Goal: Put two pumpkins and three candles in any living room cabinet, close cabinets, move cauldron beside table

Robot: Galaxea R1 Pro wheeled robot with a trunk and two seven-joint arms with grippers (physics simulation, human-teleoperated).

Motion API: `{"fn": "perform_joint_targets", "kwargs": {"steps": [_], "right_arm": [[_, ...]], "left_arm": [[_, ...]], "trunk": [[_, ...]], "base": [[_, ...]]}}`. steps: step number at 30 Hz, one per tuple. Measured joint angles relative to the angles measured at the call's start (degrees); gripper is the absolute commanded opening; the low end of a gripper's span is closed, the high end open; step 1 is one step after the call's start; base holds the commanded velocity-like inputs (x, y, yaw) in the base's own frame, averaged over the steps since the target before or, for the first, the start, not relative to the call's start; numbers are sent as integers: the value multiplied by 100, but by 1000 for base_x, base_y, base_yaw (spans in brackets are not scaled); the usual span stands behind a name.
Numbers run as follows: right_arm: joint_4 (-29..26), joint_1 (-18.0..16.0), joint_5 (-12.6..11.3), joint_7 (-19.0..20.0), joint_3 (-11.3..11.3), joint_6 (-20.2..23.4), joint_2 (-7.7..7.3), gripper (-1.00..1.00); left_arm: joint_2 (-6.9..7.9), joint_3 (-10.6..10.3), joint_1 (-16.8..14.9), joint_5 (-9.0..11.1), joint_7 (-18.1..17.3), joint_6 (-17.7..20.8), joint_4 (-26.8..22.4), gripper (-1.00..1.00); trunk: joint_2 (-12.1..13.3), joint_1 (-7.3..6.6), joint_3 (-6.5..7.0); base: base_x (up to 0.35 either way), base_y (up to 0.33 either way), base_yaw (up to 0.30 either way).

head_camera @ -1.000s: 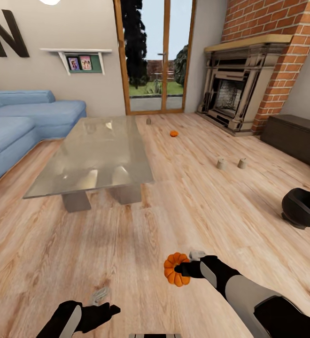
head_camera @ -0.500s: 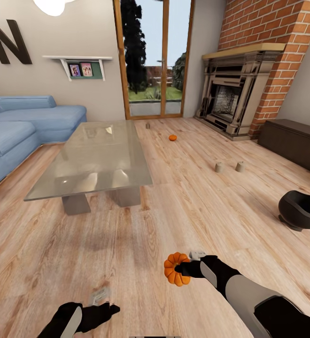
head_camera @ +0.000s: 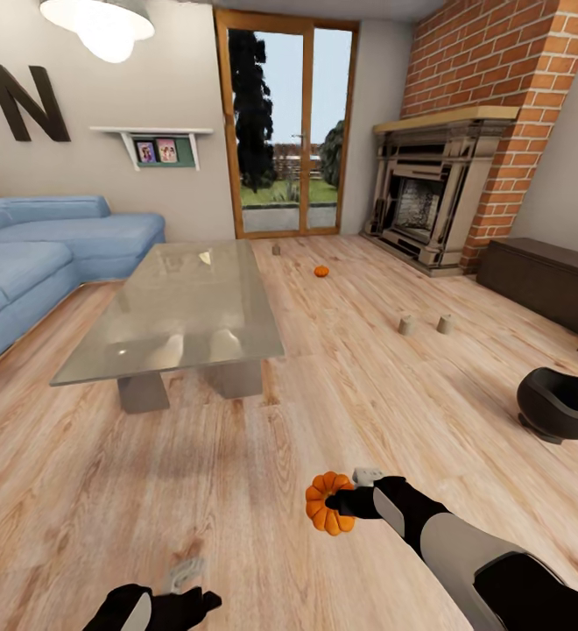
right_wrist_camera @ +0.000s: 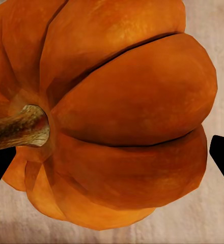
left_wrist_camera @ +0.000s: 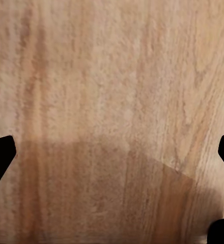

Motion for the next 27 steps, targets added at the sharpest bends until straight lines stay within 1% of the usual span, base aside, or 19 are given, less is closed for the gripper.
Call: {"fn": "perform_joint_targets", "kwargs": {"steps": [6,18,20,21,27], "right_arm": [[-3,-6,4,-12,-8,41,0,-100],[-2,-9,1,-32,-6,59,0,-100],[-1,-9,0,-32,-4,86,0,-100],[-1,-8,-12,-33,2,181,0,-100],[-1,-9,-1,-33,-9,236,0,-100]], "left_arm": [[2,-2,0,-4,-1,-148,71,100],[-11,-26,0,-12,-1,-179,94,100],[-12,-28,0,-11,-1,-179,95,100],[-12,-34,0,-11,-1,-180,95,100],[-12,-39,0,-7,-1,-193,95,100]], "trunk": [[8,-15,87],[24,-46,244],[27,-51,270],[28,-54,283],[38,-70,361]], "base": [[0,0,0],[0,0,0],[0,0,0],[0,0,0],[0,0,0]]}}
